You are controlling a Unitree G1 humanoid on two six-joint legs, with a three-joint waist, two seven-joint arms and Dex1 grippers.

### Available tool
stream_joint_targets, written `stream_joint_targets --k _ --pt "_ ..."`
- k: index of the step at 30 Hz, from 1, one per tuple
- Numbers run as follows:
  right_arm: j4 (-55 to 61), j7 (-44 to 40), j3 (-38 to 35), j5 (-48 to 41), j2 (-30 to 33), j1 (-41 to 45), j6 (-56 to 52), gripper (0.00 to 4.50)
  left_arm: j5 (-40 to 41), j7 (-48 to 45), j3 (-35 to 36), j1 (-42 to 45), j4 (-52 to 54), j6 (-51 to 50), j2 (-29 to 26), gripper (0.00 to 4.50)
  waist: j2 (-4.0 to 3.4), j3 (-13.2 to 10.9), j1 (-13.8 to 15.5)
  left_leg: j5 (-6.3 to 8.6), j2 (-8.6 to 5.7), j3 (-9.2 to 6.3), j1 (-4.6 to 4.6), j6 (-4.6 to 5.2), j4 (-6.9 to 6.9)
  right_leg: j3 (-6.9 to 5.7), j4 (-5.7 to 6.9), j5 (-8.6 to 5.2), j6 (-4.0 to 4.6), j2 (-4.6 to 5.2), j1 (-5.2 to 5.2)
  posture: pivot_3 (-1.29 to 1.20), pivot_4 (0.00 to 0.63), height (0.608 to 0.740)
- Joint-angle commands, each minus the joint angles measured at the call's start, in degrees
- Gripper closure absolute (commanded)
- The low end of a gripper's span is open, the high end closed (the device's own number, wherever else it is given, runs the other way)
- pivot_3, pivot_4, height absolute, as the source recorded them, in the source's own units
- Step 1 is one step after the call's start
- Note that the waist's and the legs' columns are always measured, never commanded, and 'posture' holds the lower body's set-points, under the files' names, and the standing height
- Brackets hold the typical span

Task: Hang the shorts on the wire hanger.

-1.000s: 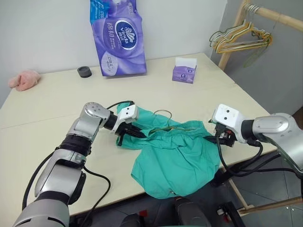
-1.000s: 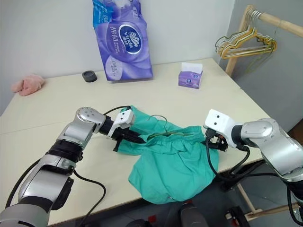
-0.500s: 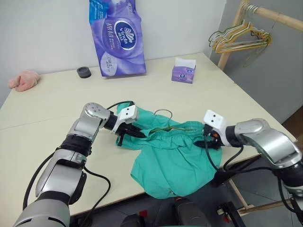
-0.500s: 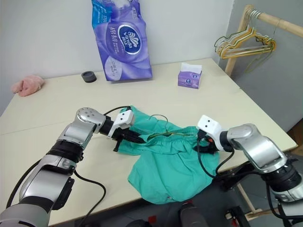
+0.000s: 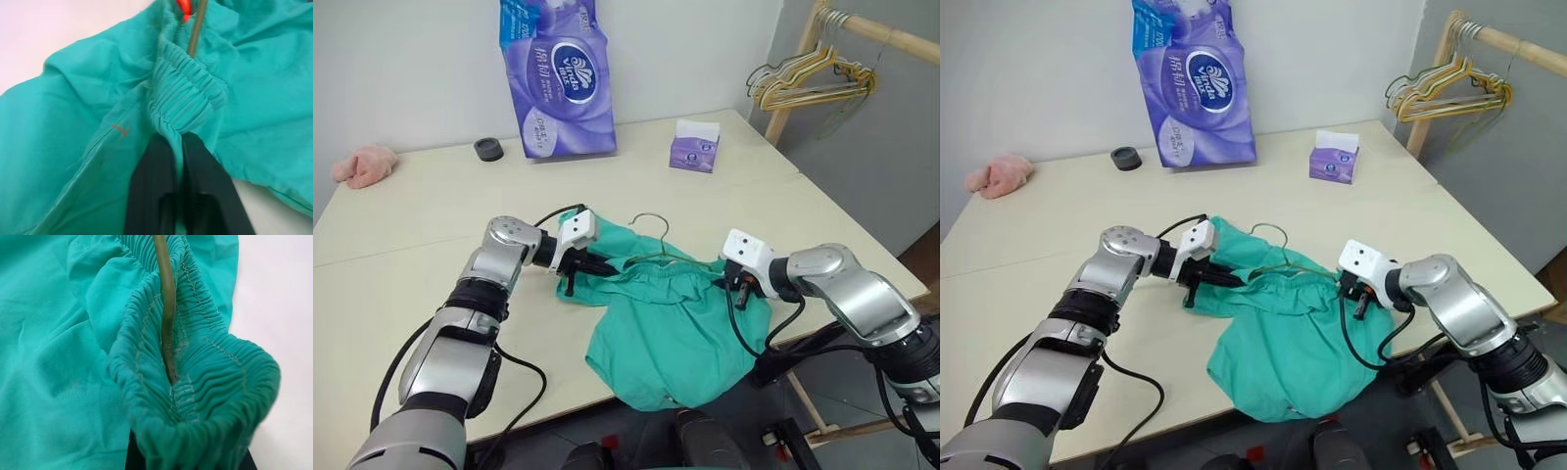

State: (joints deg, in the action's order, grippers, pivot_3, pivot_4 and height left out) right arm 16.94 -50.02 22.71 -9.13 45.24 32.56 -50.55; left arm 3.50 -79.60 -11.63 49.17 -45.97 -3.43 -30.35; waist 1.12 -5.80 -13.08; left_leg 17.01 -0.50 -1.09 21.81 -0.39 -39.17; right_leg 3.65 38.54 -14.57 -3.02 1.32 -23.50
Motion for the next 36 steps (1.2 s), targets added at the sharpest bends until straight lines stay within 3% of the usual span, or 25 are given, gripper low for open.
stream_joint_targets --k 1,11,15,19,31,36 --pt "4.4 -0.8 -2.5 -0.7 0.8 0.3 0.3 4.5 -0.1 3.0 2.3 2.0 -3.3 1.1 -0.3 3.05 0.0 0.0 -0.3 0.0 0.0 0.0 0.0 0.0 0.01 0.01 0.0 0.0 0.0 0.0 -0.01 -0.28 0.066 0.74" --pt "13.3 -2.0 -10.0 -5.2 5.7 -2.3 -3.8 4.5 -1.3 9.0 4.6 6.0 -12.6 6.1 -0.3 0.03 0.01 0.0 -0.7 0.0 0.0 -0.08 0.08 0.0 0.01 -0.08 -0.03 0.0 0.0 0.07 -0.03 -0.29 0.065 0.74" --pt "14.7 -1.6 -12.1 -6.8 6.6 -2.5 -5.1 4.5 -1.8 8.3 4.4 6.1 -13.4 7.6 -0.1 0.03 0.01 0.0 -1.1 0.0 0.0 -0.08 0.09 0.0 0.03 -0.08 -0.03 0.0 -0.01 0.06 -0.03 -0.29 0.065 0.74" --pt "16.6 -1.5 -14.6 -8.4 8.1 -3.9 -6.2 4.5 -0.9 6.0 4.9 5.8 -13.0 6.1 0.1 0.91 0.01 0.0 -1.2 0.0 0.01 -0.09 0.09 0.0 0.04 -0.09 -0.03 -0.01 -0.01 0.06 -0.04 -0.3 0.066 0.74" --pt "21.5 -1.2 -21.3 -14.4 11.6 -5.8 -9.2 4.5 -1.4 10.7 6.6 6.6 -15.1 8.8 0.3 4.48 0.01 0.0 -1.3 0.0 0.0 -0.08 0.1 0.0 0.04 -0.08 -0.04 -0.01 -0.01 0.05 -0.03 -0.29 0.069 0.74" --pt "20.8 -0.8 -22.8 -15.4 13.5 -7.1 -8.3 4.5 -0.9 11.3 7.2 7.5 -16.1 7.9 -0.1 4.48 0.01 0.0 -1.3 0.0 0.0 -0.06 0.09 0.0 0.04 -0.07 -0.04 -0.01 -0.02 0.02 -0.03 -0.29 0.069 0.74"
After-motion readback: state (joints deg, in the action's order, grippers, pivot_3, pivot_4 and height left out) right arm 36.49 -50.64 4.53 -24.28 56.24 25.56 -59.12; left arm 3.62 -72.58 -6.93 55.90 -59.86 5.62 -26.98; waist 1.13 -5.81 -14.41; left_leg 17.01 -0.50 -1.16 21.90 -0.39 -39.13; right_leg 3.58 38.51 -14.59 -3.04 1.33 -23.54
